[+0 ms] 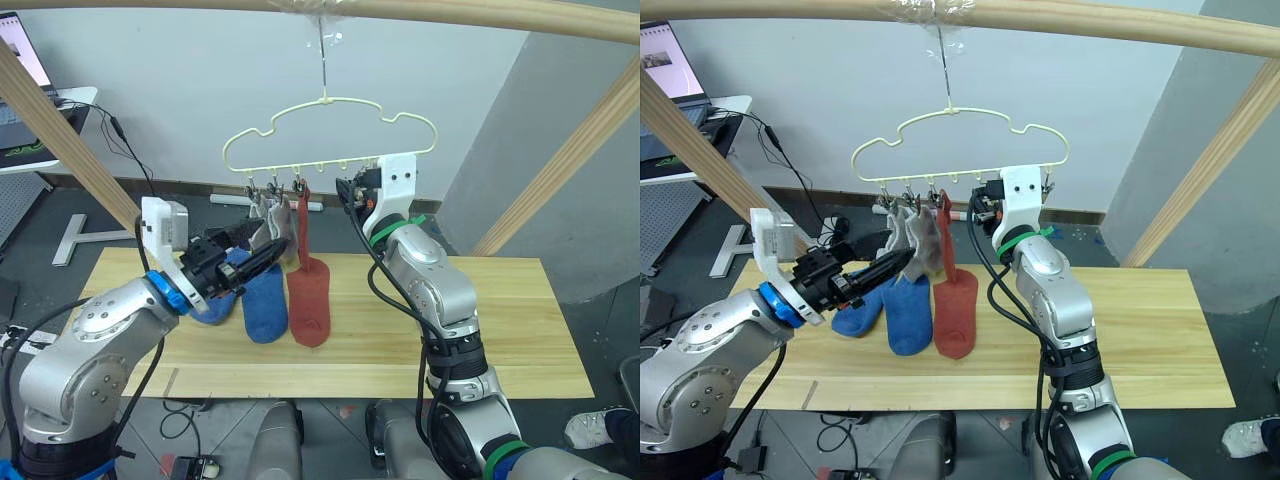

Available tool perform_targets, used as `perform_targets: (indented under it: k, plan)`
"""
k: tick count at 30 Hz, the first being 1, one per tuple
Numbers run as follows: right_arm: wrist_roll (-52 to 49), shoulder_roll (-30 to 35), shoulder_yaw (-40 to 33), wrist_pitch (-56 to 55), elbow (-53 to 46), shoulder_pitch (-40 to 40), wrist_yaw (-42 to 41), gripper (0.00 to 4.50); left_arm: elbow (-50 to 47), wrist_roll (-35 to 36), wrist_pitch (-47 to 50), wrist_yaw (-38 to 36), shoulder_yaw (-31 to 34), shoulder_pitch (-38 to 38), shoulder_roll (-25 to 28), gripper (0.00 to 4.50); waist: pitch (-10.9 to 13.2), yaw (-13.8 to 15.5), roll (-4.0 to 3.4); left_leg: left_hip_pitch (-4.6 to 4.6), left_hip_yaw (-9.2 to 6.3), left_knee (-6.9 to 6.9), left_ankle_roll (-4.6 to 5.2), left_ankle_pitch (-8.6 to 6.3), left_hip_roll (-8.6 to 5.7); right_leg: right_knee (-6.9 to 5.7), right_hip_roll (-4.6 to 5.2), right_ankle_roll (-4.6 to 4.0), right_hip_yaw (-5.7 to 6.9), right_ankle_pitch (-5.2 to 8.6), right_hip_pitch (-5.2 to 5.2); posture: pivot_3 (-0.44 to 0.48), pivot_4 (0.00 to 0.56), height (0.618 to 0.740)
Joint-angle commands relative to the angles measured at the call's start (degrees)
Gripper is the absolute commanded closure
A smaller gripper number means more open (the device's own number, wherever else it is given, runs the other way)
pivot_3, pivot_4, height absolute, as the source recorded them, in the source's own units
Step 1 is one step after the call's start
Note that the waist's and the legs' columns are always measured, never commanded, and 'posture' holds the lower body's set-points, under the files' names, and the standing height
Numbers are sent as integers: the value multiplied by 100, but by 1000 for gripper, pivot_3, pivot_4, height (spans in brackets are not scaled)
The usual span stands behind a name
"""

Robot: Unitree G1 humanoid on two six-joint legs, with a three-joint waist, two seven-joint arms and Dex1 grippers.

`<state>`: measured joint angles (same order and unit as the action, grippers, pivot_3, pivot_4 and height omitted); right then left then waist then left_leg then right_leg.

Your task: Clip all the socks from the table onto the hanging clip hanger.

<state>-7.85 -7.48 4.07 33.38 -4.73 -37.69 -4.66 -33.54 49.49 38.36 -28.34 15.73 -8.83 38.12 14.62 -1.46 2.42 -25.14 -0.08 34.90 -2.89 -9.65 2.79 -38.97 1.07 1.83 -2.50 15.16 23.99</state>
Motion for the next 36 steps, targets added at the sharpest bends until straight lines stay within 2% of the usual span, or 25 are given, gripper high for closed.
perform_targets:
  k: [1,22,25,27,31,36]
  plan:
    - [-29,-51,7,-117,-136,-150,38,2564,-244,158,-48,-121,116,-32,61,1607,0,-1,0,0,0,0,0,0,0,0,0,0,0,0,0,91,213,740]
    - [-63,-71,-41,-174,-47,-222,107,2564,-300,330,-61,-93,148,-68,70,1607,0,1,0,0,0,0,0,0,0,0,0,0,0,0,0,95,209,740]
    - [-61,-71,-30,-185,-57,-204,101,3141,-316,329,-63,-106,130,-60,73,1607,0,1,0,0,0,0,0,0,0,0,0,0,0,0,0,94,205,740]
    - [-60,-65,-25,-179,-72,-190,97,3739,-338,333,-61,-96,112,-63,61,1607,0,1,0,0,0,0,0,0,0,0,0,0,0,0,0,93,201,740]
    - [-66,-26,-38,-156,-122,-159,78,4475,-376,301,-73,-80,65,-34,32,1607,0,1,1,0,0,0,0,0,0,0,0,0,0,0,0,91,194,740]
    - [-126,128,-130,-81,-203,-136,-32,4475,-444,-105,-142,-57,-147,182,54,1607,-3,-1,0,0,0,0,0,0,0,0,0,0,0,0,0,79,184,740]
